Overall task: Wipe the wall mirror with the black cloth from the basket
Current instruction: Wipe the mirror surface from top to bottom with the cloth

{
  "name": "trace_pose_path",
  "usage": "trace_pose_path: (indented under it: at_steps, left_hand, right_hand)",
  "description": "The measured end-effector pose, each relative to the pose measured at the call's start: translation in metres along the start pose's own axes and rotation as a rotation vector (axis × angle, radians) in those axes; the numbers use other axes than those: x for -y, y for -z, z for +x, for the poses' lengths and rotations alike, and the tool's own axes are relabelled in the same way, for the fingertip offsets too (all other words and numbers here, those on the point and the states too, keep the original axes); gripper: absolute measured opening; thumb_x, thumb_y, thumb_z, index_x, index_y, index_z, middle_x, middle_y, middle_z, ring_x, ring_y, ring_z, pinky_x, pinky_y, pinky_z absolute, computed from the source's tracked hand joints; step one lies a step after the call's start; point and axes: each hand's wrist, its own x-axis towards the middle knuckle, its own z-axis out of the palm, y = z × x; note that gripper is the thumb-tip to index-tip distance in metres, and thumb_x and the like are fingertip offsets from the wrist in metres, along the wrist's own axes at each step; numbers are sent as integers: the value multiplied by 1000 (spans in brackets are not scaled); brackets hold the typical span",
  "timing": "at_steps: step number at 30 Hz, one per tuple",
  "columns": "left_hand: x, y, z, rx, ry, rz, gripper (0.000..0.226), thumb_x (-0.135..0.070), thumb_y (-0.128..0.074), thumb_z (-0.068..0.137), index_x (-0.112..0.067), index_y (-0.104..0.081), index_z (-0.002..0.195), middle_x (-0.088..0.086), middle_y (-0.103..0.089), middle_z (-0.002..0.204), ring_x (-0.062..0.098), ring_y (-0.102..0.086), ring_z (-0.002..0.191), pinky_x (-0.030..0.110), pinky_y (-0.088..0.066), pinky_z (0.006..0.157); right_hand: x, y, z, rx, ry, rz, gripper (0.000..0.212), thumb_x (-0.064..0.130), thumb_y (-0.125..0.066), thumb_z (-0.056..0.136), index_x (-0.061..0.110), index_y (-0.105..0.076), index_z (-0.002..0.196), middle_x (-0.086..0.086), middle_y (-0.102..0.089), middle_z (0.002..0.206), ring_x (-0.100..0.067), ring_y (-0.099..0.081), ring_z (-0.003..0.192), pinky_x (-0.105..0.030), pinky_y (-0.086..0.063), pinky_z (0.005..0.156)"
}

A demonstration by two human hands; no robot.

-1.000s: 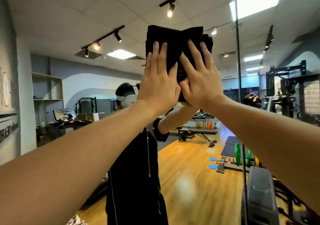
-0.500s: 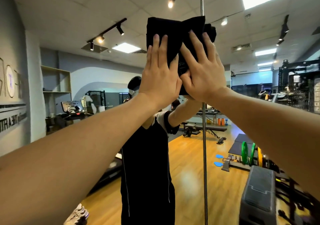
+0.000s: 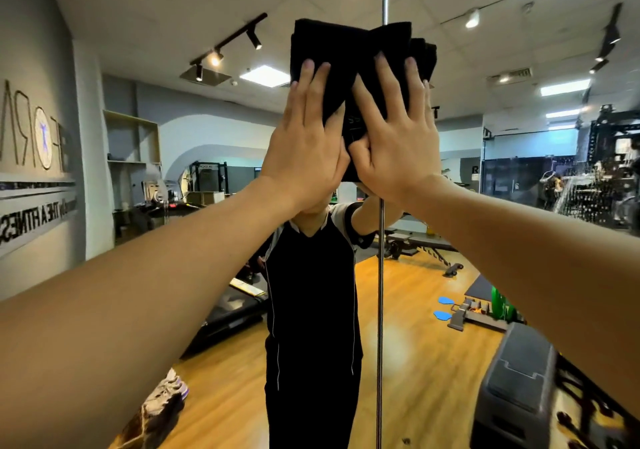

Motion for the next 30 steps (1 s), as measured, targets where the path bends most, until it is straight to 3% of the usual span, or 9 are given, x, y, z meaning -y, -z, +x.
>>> trace_pose_path:
  at_steps: [4,11,19,30]
  left_hand:
    - [-10,-1,-23,-6,15,-15,66,-36,-33,100,-1,-30,156,30,-20,163,46,-12,153,56,-25,123]
    - [-3,-6,-59,-12,-18,-106,65,-27,-48,95,-2,-37,154,30,-22,162,45,-13,153,57,-37,116]
    - [16,0,-61,-16,-123,-28,67,-27,-47,91,-3,-39,153,29,-26,161,44,-16,153,54,-12,127]
    - [85,25,-93,20,-162,17,70,-24,-48,85,-1,-42,151,28,-26,161,42,-18,153,56,-13,126]
  right_hand:
    - [10,-2,-22,8,-13,-14,74,35,-45,89,21,-32,160,-15,-21,168,-47,-11,154,-59,-12,125]
    - [26,-10,-52,-19,-4,-2,74,31,-50,86,18,-37,158,-19,-27,165,-51,-15,151,-63,-16,122]
    - [46,-13,-51,-11,-61,2,73,34,-45,86,18,-38,157,-18,-26,165,-51,-12,152,-66,-12,122]
    - [119,-31,-38,-17,-67,28,72,33,-46,88,19,-37,158,-17,-27,165,-52,-11,152,-66,-12,121]
